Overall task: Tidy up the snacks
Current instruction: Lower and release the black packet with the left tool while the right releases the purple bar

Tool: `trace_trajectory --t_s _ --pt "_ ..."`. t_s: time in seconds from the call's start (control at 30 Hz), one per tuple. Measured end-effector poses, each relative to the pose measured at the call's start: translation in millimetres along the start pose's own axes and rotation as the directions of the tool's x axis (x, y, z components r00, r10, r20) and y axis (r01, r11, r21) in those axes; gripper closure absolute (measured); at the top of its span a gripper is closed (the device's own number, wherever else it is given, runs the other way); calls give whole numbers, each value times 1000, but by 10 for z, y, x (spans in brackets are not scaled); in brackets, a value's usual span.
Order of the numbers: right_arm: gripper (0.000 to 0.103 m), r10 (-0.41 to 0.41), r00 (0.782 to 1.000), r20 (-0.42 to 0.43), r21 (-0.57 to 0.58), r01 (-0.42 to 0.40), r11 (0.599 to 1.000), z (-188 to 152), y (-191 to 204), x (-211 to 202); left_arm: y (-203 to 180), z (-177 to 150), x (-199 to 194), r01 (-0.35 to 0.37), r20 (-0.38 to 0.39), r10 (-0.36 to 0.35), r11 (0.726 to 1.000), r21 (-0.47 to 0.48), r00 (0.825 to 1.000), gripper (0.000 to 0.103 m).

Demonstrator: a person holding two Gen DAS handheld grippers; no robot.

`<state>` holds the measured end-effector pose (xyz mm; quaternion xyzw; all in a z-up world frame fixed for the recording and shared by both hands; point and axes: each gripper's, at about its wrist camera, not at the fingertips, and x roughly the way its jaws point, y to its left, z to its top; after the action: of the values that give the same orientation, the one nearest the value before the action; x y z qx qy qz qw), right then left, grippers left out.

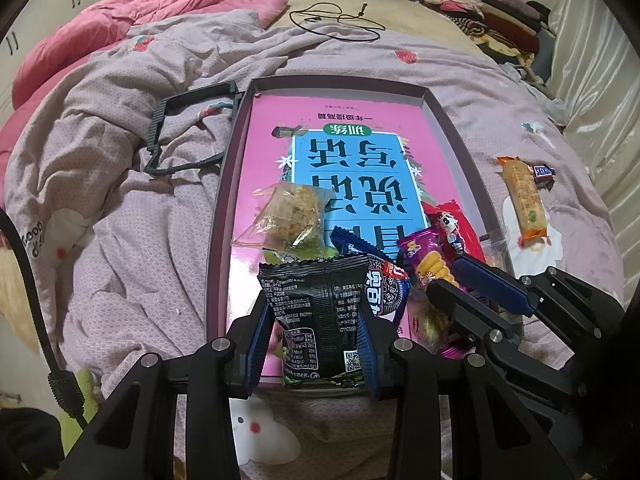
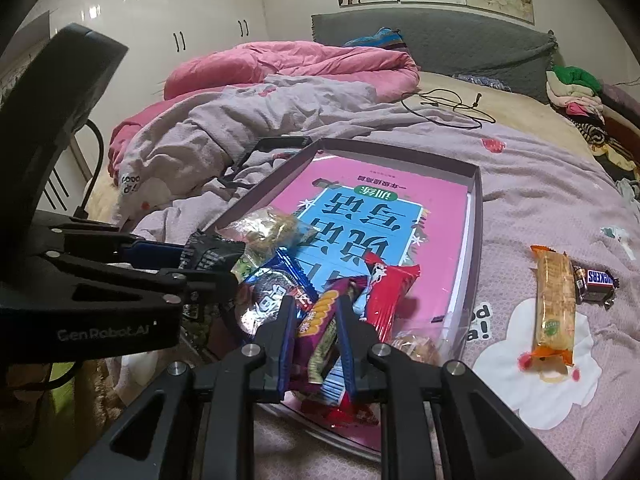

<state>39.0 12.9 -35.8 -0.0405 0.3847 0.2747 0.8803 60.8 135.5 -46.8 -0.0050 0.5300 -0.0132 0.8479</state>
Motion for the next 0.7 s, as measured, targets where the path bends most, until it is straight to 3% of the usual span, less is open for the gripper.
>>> trace_trajectory --t_s 0.3,0.7 --pt "83 15 1000 -4 -3 -16 1000 -73 -2 -121 -4 3 3 -1 -1 1 1000 -1 1000 63" --pt "83 -28 1000 9 -15 29 999 -82 -20 -90 -6 2 -7 -6 -1 6 1000 4 1000 62"
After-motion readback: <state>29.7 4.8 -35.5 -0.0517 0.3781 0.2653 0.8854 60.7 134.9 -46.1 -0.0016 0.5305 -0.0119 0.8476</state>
